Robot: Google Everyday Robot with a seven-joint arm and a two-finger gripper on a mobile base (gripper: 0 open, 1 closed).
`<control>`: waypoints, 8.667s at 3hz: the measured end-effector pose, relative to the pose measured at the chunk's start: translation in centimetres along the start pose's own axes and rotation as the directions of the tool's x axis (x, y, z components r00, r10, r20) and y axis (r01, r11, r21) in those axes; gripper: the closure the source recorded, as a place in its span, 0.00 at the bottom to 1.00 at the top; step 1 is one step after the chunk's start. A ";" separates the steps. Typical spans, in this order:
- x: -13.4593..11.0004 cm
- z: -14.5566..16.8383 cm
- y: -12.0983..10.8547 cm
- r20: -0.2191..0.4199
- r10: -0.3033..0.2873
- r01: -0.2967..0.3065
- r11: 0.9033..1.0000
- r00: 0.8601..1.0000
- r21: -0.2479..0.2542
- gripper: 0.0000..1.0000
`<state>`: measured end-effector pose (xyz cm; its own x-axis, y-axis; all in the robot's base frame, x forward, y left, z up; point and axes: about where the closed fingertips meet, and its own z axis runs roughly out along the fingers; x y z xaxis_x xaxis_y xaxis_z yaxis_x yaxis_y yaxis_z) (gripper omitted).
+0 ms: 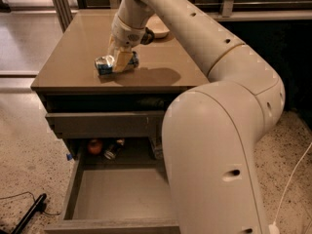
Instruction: Place redbull can into middle drawer
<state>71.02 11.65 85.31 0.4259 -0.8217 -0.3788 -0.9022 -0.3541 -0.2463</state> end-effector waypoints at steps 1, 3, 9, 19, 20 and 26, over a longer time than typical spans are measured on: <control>0.0 -3.4 0.9 -0.009 0.016 -0.015 0.996 1.000 0.089 1.00; -1.4 -10.4 5.4 -0.033 0.028 -0.014 0.929 0.999 0.369 1.00; -0.4 -6.6 14.8 0.005 0.072 -0.068 0.923 0.997 0.380 1.00; 7.3 11.2 28.4 0.087 0.256 -0.263 0.961 0.963 0.080 1.00; 8.4 14.9 29.1 0.099 0.279 -0.280 0.960 0.955 0.004 1.00; 12.8 25.6 27.4 0.242 0.336 -0.343 0.939 0.910 -0.013 1.00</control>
Offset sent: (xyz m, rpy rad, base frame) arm -0.0860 -0.0573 0.0483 0.1042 -0.3085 -0.1746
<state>53.49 2.88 50.85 0.1015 -0.7591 -0.6431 -0.9943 -0.0568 -0.0898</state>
